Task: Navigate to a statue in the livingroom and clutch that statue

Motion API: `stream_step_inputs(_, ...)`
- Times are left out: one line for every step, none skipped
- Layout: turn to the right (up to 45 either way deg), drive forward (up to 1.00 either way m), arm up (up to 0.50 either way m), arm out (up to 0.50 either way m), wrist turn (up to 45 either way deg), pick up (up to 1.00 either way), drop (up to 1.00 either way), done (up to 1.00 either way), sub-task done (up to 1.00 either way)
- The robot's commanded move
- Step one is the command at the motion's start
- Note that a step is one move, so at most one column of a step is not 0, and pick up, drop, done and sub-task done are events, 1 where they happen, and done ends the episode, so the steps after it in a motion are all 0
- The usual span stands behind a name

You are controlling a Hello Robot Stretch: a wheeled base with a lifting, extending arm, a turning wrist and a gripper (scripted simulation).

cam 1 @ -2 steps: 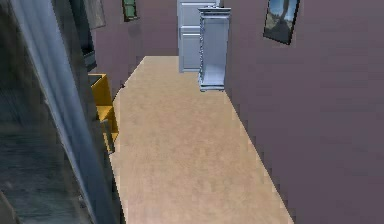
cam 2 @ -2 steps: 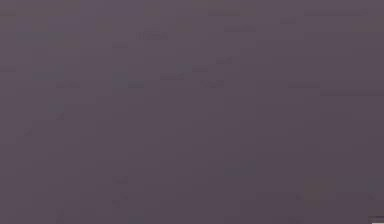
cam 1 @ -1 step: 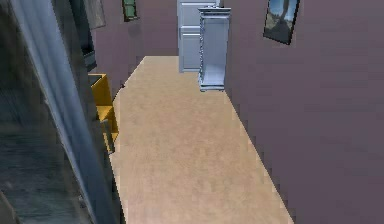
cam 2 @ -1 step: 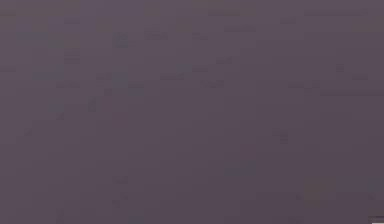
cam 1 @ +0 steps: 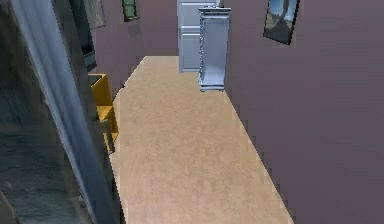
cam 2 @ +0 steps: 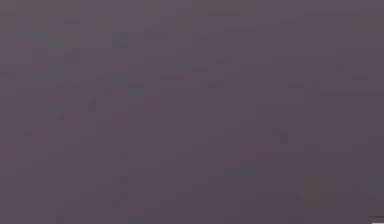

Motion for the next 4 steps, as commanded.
stream_step_inputs(45.0, 0.0, 0.0, 0.0, 0.0, 0.0, 0.0, 0.0, 0.0)
stream_step_inputs(45.0, 0.0, 0.0, 0.0, 0.0, 0.0, 0.0, 0.0, 0.0)
stream_step_inputs(39.0, 0.0, 0.0, 0.0, 0.0, 0.0, 0.0, 0.0, 0.0)
stream_step_inputs(3.0, 0.0, 0.0, 0.0, 0.0, 0.0, 0.0, 0.0, 0.0)
